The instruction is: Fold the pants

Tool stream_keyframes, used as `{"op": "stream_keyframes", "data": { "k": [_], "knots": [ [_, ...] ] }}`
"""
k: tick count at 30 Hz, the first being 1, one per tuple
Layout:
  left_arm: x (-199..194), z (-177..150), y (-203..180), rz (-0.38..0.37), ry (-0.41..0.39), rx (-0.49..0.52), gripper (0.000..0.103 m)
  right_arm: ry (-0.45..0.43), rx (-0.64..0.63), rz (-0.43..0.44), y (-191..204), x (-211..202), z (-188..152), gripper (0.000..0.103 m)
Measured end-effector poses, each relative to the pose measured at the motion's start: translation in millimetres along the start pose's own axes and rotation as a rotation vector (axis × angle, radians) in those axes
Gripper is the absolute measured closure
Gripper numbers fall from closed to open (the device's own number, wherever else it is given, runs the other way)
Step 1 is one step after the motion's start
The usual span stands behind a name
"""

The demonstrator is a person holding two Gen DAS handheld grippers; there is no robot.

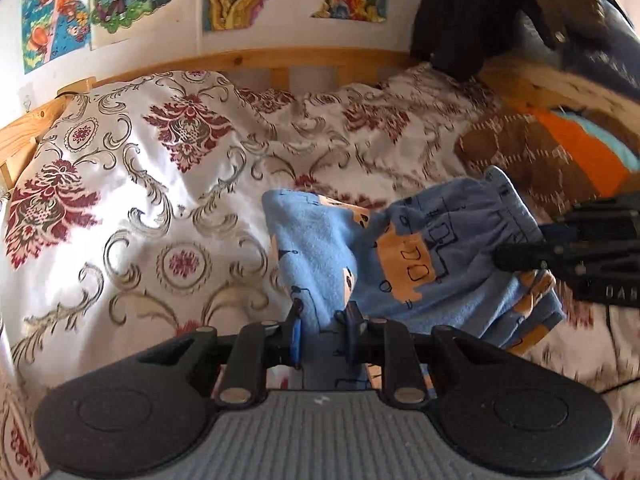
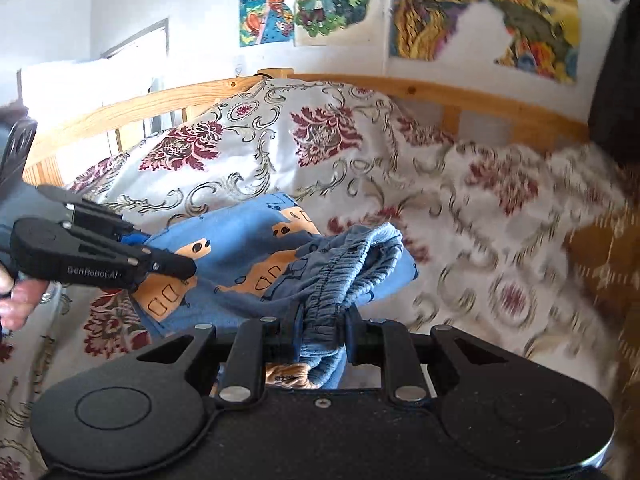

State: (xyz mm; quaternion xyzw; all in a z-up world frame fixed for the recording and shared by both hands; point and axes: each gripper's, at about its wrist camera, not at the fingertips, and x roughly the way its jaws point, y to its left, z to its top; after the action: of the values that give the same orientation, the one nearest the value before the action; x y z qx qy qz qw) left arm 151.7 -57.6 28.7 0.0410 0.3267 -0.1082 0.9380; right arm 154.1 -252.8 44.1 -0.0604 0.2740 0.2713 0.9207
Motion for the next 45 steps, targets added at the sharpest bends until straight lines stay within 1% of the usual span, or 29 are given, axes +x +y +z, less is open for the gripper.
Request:
{"op": "stream_keyframes", "data": {
  "k": [2, 5, 8, 10, 13, 16, 17, 20, 24, 26, 27, 28, 29, 30, 31, 33, 34, 35, 37, 40, 45],
  "knots": [
    [7, 13, 2, 0.005, -0.022, -0.026, 0.08, 0.004, -0.042, -0.011, -8, 7, 12, 0.082],
    [22, 27, 4, 0.022, -0.043, -0.035, 0.08, 0.004, -0.09, -0.024, -21, 23, 27, 0.082],
    [42, 34, 9, 0.034, -0.029, -0.053, 0.08, 0.008, -0.103, -0.024, -31, 41, 36, 0.082],
    [56, 33, 12, 0.04, -0.015, -0.061, 0.08, 0.029, -0.101, -0.02, -37, 57, 36, 0.082],
    [80, 24, 18, 0.036, 0.022, -0.07, 0.08, 0.068, -0.065, -0.018, -48, 83, 25, 0.082],
    [104, 8, 23, 0.02, 0.102, -0.093, 0.079, 0.109, -0.031, -0.01, -54, 102, 6, 0.082],
    [107, 2, 26, 0.015, 0.108, -0.101, 0.079, 0.118, -0.029, -0.01, -53, 105, -1, 0.082],
    [105, -7, 29, -0.005, 0.082, -0.08, 0.076, 0.128, -0.006, -0.01, -55, 107, -13, 0.081],
    [105, -6, 30, -0.018, 0.092, -0.073, 0.074, 0.126, 0.028, -0.013, -58, 108, -15, 0.081],
    [104, -3, 32, -0.025, 0.095, -0.09, 0.066, 0.131, 0.029, -0.02, -56, 108, -14, 0.079],
    [102, -3, 34, -0.028, 0.096, -0.1, 0.061, 0.133, 0.037, -0.023, -56, 108, -13, 0.074],
    [98, -3, 36, -0.026, 0.098, -0.109, 0.045, 0.132, 0.051, -0.028, -57, 106, -13, 0.066],
    [94, -3, 37, -0.024, 0.094, -0.116, 0.033, 0.126, 0.069, -0.038, -57, 102, -14, 0.062],
    [88, -4, 39, -0.023, 0.084, -0.123, 0.03, 0.117, 0.092, -0.047, -57, 98, -15, 0.054],
    [82, -5, 40, -0.02, 0.077, -0.128, 0.026, 0.105, 0.118, -0.056, -56, 92, -16, 0.04],
    [67, -7, 40, -0.006, 0.069, -0.148, 0.018, 0.071, 0.176, -0.084, -49, 75, -21, 0.026],
    [59, -9, 41, 0.006, 0.067, -0.165, 0.012, 0.056, 0.205, -0.098, -44, 66, -24, 0.021],
    [50, -12, 41, 0.015, 0.061, -0.185, 0.008, 0.042, 0.223, -0.111, -36, 56, -26, 0.02],
    [32, -18, 41, 0.014, 0.052, -0.218, 0.005, 0.022, 0.246, -0.148, -21, 37, -31, 0.012],
    [4, -28, 39, 0.029, 0.036, -0.256, 0.0, -0.012, 0.273, -0.187, 6, 7, -38, 0.005],
    [-43, -50, 34, 0.056, 0.002, -0.266, 0.0, -0.056, 0.281, -0.24, 42, -36, -45, 0.001]
  ]
}}
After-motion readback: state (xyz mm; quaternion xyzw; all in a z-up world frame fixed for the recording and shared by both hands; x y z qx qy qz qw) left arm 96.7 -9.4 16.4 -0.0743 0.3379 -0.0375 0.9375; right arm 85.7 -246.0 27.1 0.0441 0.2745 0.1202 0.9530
